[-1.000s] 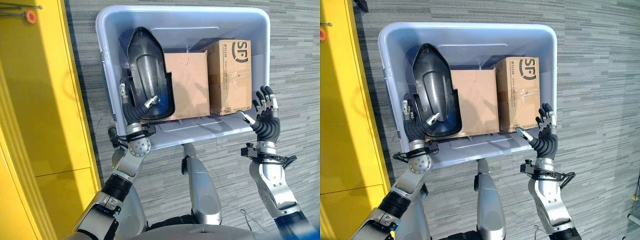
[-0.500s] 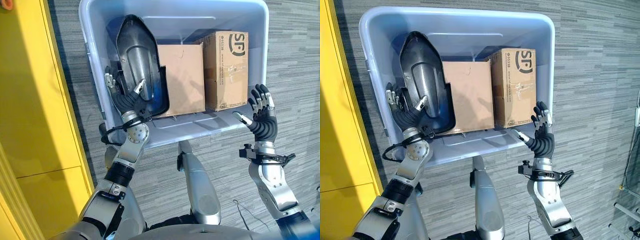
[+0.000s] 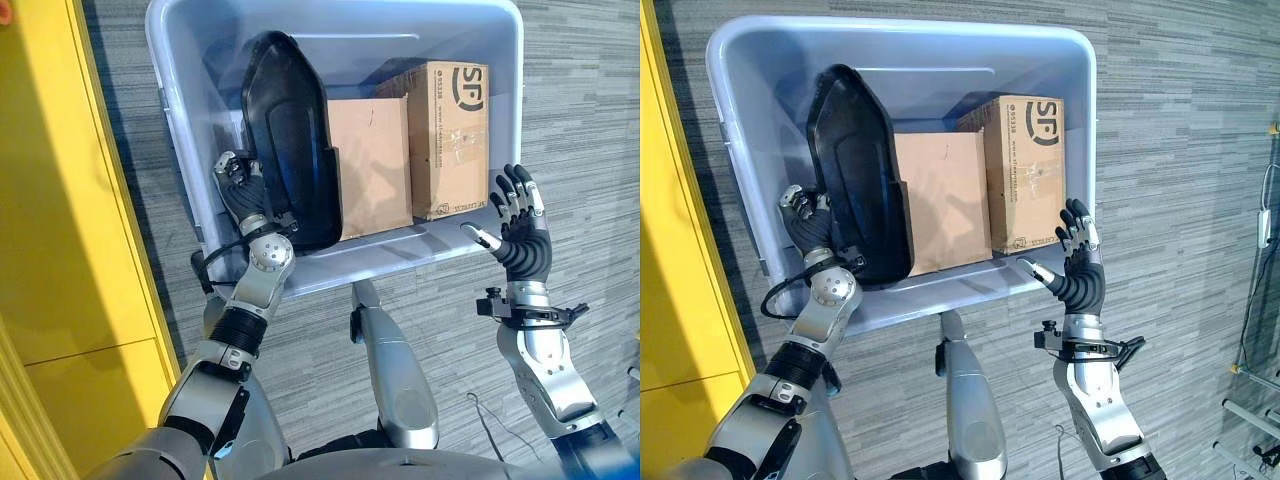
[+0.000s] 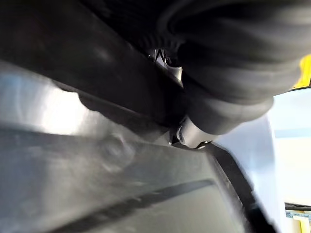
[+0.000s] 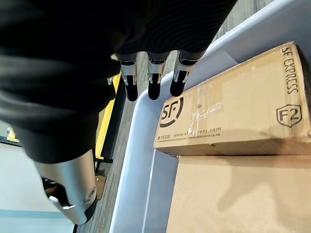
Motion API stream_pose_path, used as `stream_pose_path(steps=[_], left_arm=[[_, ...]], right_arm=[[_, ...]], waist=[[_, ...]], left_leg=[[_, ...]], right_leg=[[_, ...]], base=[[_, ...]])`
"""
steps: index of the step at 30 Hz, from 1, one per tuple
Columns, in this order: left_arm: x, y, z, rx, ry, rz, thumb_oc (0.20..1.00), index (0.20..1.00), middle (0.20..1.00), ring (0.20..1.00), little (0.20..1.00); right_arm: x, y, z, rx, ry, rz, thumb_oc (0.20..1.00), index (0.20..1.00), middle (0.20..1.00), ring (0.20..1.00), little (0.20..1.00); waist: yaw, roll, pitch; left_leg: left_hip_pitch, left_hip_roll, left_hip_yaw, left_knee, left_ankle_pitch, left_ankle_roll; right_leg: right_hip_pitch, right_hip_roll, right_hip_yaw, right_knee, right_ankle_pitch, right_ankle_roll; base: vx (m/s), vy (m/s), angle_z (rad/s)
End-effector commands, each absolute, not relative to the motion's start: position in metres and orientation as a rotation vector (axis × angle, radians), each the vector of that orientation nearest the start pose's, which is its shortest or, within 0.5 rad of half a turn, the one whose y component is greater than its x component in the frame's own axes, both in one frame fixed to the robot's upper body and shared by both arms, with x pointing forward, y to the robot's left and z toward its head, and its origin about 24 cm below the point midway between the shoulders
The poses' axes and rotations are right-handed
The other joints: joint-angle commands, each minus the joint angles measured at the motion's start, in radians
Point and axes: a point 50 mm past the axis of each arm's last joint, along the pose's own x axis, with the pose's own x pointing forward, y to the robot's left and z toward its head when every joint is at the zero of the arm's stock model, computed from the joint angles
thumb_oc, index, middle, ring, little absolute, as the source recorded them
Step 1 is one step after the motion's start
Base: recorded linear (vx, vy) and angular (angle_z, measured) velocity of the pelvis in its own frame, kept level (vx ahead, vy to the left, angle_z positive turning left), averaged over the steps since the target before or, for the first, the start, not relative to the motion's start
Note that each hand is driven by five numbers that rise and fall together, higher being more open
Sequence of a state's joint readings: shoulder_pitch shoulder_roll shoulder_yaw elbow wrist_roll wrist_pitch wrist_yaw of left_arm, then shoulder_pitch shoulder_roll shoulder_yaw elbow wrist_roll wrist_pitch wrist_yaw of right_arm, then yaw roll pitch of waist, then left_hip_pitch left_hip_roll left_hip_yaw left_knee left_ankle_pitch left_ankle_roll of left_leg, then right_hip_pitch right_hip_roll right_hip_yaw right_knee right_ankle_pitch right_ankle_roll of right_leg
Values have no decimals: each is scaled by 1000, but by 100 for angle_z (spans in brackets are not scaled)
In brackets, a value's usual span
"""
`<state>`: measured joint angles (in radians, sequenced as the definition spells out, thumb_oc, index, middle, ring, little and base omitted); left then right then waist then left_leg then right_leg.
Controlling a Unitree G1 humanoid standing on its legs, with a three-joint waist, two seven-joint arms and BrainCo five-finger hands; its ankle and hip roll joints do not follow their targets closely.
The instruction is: Move parts from the plastic box to the shelf.
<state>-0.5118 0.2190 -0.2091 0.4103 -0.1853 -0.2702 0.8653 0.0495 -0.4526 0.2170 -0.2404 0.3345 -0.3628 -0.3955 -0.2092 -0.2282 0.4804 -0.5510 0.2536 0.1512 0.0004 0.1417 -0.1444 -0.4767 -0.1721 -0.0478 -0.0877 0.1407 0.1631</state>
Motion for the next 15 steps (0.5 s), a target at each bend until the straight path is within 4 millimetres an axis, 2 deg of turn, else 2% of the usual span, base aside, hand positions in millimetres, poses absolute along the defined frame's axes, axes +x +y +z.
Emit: stream_pose_path(steps=[1,3,4,9,15], left_arm=[[332,177,121,-29,-383,585,200,200,200,200,200],[331,176,119,-28,-374,576,200,200,200,200,200],[329,178,113,-35,-359,561,200,200,200,200,200],[323,182,105,-54,-336,539,200,200,200,200,200],[315,186,108,-83,-374,504,200,200,200,200,200]], right_arm=[[237,-195,131,84,-528,-128,1000,1000,1000,1000,1000],[237,-195,130,88,-521,-127,1000,1000,1000,1000,1000],[238,-195,125,98,-495,-126,1000,1000,1000,1000,1000],[238,-194,119,113,-462,-121,1000,1000,1000,1000,1000],[238,-198,112,118,-433,-140,1000,1000,1000,1000,1000]], waist=[[32,-94,-1],[34,-91,-5],[39,-75,-26],[53,-40,-66],[75,16,-118]], left_leg=[[136,26,-23,-52,-7,-3],[143,24,-21,-55,-7,-3],[166,19,-17,-61,-7,-3],[218,10,-13,-71,-11,-5],[279,-2,-13,-83,-16,-9]], right_leg=[[16,-10,61,76,22,49],[20,-11,63,75,22,50],[37,-16,63,73,21,50],[78,-28,63,71,17,51],[137,-47,58,62,11,52]], base=[[-1,12,-5],[-1,20,-3],[3,43,0],[12,27,-11],[27,21,0]])
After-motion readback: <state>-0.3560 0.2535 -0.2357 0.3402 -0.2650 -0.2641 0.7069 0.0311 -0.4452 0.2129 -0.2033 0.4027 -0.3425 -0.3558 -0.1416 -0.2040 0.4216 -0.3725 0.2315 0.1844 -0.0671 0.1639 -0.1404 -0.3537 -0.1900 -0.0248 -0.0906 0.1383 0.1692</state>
